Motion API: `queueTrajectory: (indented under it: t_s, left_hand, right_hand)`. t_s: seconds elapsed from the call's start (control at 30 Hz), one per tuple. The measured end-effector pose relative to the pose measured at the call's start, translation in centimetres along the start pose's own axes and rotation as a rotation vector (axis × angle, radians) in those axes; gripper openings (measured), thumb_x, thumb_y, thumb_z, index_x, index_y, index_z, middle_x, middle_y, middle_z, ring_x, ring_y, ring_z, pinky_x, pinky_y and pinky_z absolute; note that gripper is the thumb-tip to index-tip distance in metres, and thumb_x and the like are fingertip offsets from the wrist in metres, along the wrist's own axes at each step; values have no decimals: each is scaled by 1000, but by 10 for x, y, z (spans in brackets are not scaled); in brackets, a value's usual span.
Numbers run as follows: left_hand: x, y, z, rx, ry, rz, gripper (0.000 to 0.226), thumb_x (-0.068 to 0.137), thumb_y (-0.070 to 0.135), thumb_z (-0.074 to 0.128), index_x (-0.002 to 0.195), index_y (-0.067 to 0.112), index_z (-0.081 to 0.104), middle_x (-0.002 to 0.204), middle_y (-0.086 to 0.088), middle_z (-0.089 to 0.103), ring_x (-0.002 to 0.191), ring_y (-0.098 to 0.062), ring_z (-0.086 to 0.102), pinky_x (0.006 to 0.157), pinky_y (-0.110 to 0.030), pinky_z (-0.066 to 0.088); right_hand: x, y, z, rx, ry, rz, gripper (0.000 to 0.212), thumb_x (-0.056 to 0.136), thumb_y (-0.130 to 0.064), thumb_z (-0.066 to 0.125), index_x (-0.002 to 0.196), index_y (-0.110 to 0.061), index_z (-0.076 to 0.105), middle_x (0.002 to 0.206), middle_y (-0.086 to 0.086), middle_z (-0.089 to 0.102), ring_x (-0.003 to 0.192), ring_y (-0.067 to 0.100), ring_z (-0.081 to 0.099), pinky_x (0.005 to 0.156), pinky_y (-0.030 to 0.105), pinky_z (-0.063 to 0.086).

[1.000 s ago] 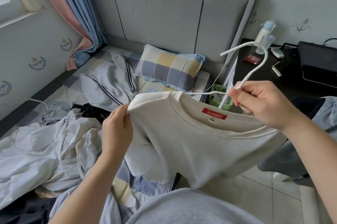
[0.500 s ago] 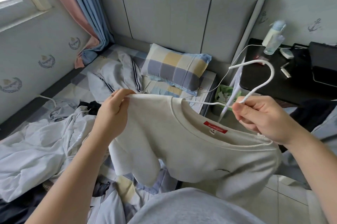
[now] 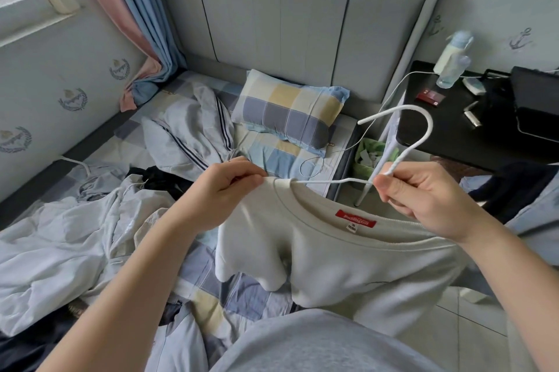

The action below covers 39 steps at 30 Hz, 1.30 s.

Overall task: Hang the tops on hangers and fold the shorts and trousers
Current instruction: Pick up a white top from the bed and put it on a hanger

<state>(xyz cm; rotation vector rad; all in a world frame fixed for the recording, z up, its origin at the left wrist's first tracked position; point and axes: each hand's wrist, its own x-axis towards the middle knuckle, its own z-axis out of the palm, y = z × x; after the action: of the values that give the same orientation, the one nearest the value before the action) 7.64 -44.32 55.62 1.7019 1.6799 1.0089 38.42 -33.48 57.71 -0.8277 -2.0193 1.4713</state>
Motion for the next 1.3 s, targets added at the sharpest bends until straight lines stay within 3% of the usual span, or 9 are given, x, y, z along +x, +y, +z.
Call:
queueTrajectory:
  t_s: [0.13,0.27,0.4,0.47,0.53,0.83,0.97,1.07,1.3]
  left_hand:
    - [1,2,0,-43,47,-1,24,95,8,65,91,31,70,87,3,65,78,-15,59,72,-18,43]
    - [3,2,6,148,152,180,12,92,2,67,94,13,71,93,3,58,86,-3,58,79,-10,42]
    - [3,-7,16,411,194,245,12,100,16,57,103,8,66,101,-1,55,92,-24,52,83,-34,47]
    - [2,-12,14,482,185,267,15,102,20,55,105,10,66,100,0,59,90,-19,46,83,-29,42]
    - [0,-17,9,484,140,279,21,101,24,53,107,10,68,97,2,63,87,-14,44,81,-23,38]
    - [-9,-23,1,427,235,137,20,92,36,67,92,17,72,82,14,61,69,-12,59,63,-38,54]
    - [-10,-23,-1,442,179,83,17,92,29,71,102,16,72,90,5,67,79,-20,64,71,-38,53]
    - [-3,-9,8,437,126,177,30,98,39,60,112,15,69,101,4,68,93,-16,61,78,-30,48]
    - [6,5,32,382,201,277,32,103,27,46,92,2,63,82,-5,54,73,-27,52,65,-36,43]
  right_hand:
    - [0,-3,-2,-29,13,-21,39,88,-43,60,69,-10,60,49,6,35,44,14,29,44,19,27]
    - [1,-5,-1,-68,58,-50,39,87,-43,60,68,-10,61,48,-2,37,45,7,30,46,16,28]
    - [4,-7,2,-108,77,-90,39,89,-36,59,70,-2,61,48,-11,44,44,3,36,48,10,31]
    - [5,-8,2,-135,73,-101,37,90,-32,58,70,-1,61,48,-14,46,44,2,41,49,8,33]
    - [5,-8,2,-143,76,-97,38,90,-33,58,71,0,62,47,-14,46,44,2,41,49,8,33]
    - [7,-8,3,-117,100,-88,37,88,-37,58,69,-6,62,46,-13,45,41,3,39,46,8,31]
    - [4,-6,3,-114,99,-90,36,87,-39,58,67,-9,61,46,-13,44,41,3,37,46,9,31]
    - [6,-5,7,-102,77,-91,37,88,-39,59,68,-8,63,47,-11,45,42,3,38,46,10,31]
    - [18,-11,15,-118,23,-76,32,87,-47,60,77,-18,71,50,4,42,47,9,39,49,19,35]
